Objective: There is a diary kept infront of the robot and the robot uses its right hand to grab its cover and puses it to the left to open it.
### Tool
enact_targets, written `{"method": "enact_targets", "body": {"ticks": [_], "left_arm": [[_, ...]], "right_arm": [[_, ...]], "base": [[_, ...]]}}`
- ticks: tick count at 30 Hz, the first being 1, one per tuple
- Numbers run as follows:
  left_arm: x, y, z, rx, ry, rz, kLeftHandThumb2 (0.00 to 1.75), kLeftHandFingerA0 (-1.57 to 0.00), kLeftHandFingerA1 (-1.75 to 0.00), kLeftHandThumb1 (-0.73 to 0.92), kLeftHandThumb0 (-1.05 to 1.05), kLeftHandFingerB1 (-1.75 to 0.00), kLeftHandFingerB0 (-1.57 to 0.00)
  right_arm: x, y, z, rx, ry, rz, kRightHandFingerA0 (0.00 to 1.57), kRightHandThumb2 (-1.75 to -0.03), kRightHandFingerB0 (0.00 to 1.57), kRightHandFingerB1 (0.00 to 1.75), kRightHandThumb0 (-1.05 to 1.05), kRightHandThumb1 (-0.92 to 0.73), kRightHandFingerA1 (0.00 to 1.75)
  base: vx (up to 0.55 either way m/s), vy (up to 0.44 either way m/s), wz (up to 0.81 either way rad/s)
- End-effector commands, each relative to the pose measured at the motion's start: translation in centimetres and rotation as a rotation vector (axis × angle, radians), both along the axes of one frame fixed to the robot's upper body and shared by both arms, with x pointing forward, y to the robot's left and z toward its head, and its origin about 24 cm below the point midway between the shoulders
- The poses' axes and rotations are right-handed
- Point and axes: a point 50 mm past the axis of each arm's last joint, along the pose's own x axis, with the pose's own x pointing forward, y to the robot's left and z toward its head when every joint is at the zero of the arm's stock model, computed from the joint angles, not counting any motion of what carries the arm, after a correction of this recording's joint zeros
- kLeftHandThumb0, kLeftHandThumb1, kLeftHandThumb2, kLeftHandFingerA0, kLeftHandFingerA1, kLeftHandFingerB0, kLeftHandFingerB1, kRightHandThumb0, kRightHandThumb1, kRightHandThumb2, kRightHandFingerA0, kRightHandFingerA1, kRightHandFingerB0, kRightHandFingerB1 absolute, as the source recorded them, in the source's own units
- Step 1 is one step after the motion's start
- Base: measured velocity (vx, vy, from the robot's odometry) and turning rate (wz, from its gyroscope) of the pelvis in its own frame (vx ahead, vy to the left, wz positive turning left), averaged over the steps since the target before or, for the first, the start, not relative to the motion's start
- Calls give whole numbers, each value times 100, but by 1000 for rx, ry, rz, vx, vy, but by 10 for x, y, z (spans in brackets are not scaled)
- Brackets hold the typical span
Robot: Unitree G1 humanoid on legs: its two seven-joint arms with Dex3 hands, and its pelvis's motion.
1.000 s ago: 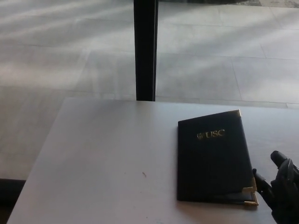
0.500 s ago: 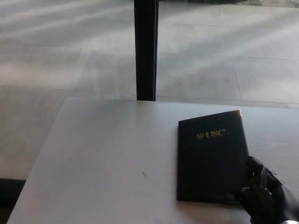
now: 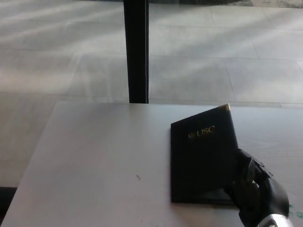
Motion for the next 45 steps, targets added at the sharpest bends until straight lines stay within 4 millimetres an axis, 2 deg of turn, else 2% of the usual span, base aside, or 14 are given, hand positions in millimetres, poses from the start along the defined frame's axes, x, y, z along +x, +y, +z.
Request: {"method": "enact_targets", "body": {"ticks": [1, 6, 7, 11, 12, 13, 14, 16, 17, 18, 27, 33, 34, 45], "left_arm": [[0, 8, 7, 29, -24, 10, 98, -31, -123, 92, -89, -96, -30], [0, 9, 8, 46, 2, -7, 98, -35, -123, 92, -88, -99, -30], [0, 9, 8, 45, -7, -4, 98, -32, -121, 92, -89, -99, -30], [0, 11, 10, 46, -14, 7, 98, -32, -122, 92, -87, -100, -31], [1, 13, 12, 56, -1, -5, 99, -34, -124, 92, -87, -97, -30], [1, 13, 12, 58, 1, -6, 99, -34, -122, 92, -87, -95, -30], [1, 13, 13, 61, 3, -9, 99, -34, -120, 92, -87, -96, -30], [1, 13, 13, 65, 5, -13, 99, -34, -120, 92, -87, -96, -30], [4, 14, 14, 64, 4, -18, 100, -33, -117, 92, -86, -94, -31], [4, 14, 14, 70, 10, -21, 99, -34, -116, 92, -86, -94, -31], [16, 15, 21, 99, 24, -60, 101, -36, -118, 92, -86, -95, -31], [19, 19, 26, 90, 1, -34, 112, -43, -100, 86, -93, -89, -42], [20, 20, 27, 93, 0, -44, 100, -35, -122, 92, -87, -99, -32], [27, 17, 28, 118, 39, -87, 98, -43, -122, 92, -87, -96, -34]], "right_arm": [[11, 39, 18, 101, -64, 107, 38, -74, 26, 47, -64, -92, 69], [13, 42, 28, 54, -105, 126, 42, -73, 31, 46, -64, -92, 72], [13, 44, 34, -53, -153, 171, 44, -111, 29, 58, -62, -78, 75], [11, 47, 38, -278, -224, 254, 44, -78, 29, 51, -65, -92, 80], [5, 48, 39, -590, -290, 378, 52, -114, 18, 55, -50, -70, 78], [3, 48, 38, -680, -314, 414, 56, -113, 23, 57, -52, -69, 79], [1, 48, 37, -753, -335, 444, 51, -67, 33, 54, -61, -90, 81], [0, 48, 36, -827, -354, 476, 51, -67, 33, 54, -61, -90, 81], [-3, 49, 35, -899, -368, 501, 59, -111, 27, 59, -54, -69, 80], [-6, 50, 34, -1004, -390, 540, 52, -67, 36, 55, -65, -86, 78], [-19, 60, 16, -1903, -610, 837, 73, -66, 57, 54, -70, -78, 83], [2, 49, 18, -2073, -635, 797, 71, -63, 75, 65, -69, -77, 74], [4, 47, 19, -2088, -654, 792, 73, -62, 75, 65, -68, -75, 73], [22, 72, 42, -2279, -855, 760, 81, -62, 77, 57, -67, -71, 64]], "base": [[0, 0, 0], [0, 0, 0], [0, 0, 0], [0, 0, 0], [0, 0, 0], [0, 0, 0], [0, 0, 0], [0, 0, 0], [0, 0, 0], [0, 0, 0], [0, 0, 0], [0, 0, 0], [0, 0, 0], [0, 0, 0]]}}
